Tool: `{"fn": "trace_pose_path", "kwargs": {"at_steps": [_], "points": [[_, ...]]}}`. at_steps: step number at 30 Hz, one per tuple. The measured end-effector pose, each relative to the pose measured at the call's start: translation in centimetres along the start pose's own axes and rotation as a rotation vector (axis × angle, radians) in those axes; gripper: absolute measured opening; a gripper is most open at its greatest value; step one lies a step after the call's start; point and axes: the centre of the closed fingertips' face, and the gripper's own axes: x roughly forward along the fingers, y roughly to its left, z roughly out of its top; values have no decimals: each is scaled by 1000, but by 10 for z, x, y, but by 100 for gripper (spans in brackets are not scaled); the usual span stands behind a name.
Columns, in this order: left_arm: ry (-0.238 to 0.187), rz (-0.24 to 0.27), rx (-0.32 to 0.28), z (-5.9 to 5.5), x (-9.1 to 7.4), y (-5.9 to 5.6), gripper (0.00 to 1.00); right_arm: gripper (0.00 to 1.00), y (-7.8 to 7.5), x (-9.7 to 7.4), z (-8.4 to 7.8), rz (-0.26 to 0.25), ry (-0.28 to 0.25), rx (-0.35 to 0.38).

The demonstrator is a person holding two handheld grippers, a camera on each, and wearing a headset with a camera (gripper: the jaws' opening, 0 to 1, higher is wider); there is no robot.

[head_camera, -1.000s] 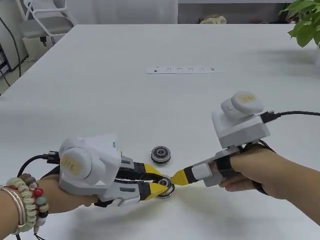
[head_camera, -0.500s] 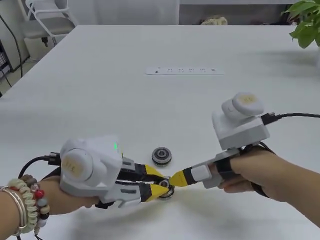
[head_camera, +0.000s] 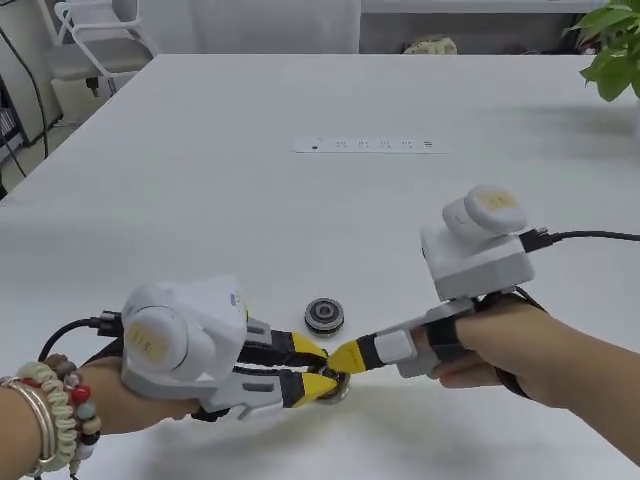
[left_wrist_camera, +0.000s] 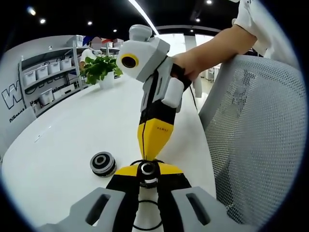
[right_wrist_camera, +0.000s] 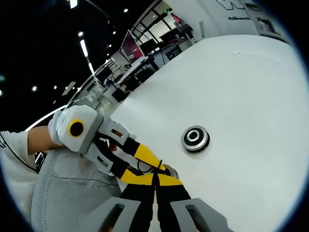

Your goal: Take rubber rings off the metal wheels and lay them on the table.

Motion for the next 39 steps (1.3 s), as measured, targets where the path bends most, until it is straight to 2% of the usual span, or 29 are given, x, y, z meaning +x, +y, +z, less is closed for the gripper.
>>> {"fn": "trace_pose_path", "kwargs": {"at_steps": [1,2,5,9,14,16,19,23,25,27,29,31,34,36,39], "points": [[0,1,-3,0,0,0,7,0,1,1,-2,29,-5,37],[0,1,-4,0,0,0,7,0,-1,0,-3,34,-6,53],[0,3,-17,0,0,0,7,0,-8,-3,-5,-7,11,21],[-1,1,3,1,0,0,7,0,-9,-1,-3,-6,5,25],[39,-7,29,3,2,0,8,0,-13,0,-3,-18,7,16],[59,-24,76,3,0,-1,8,0,-13,-1,-2,-21,4,22],[61,-34,78,6,-5,-1,12,0,-15,-5,2,-20,-18,35],[60,-71,28,13,-12,-4,20,0,-15,-9,6,-23,-37,39],[66,-77,26,15,-16,-4,26,0,-17,-11,7,-42,-40,32],[96,-79,44,15,-21,-4,35,0,-20,-15,7,-77,-32,-10],[109,-77,47,21,-26,-3,46,0,-18,-16,8,-73,-36,-11],[99,-86,34,28,-32,-4,54,0,-18,-19,10,-79,-39,-21],[90,-106,9,38,-40,-8,55,0,-19,-23,12,-91,-50,-39],[85,-105,22,44,-47,-10,57,0,-21,-25,15,-89,-60,-39],[68,-97,32,55,-58,-10,66,0,-22,-30,18,-91,-79,-35]]}}
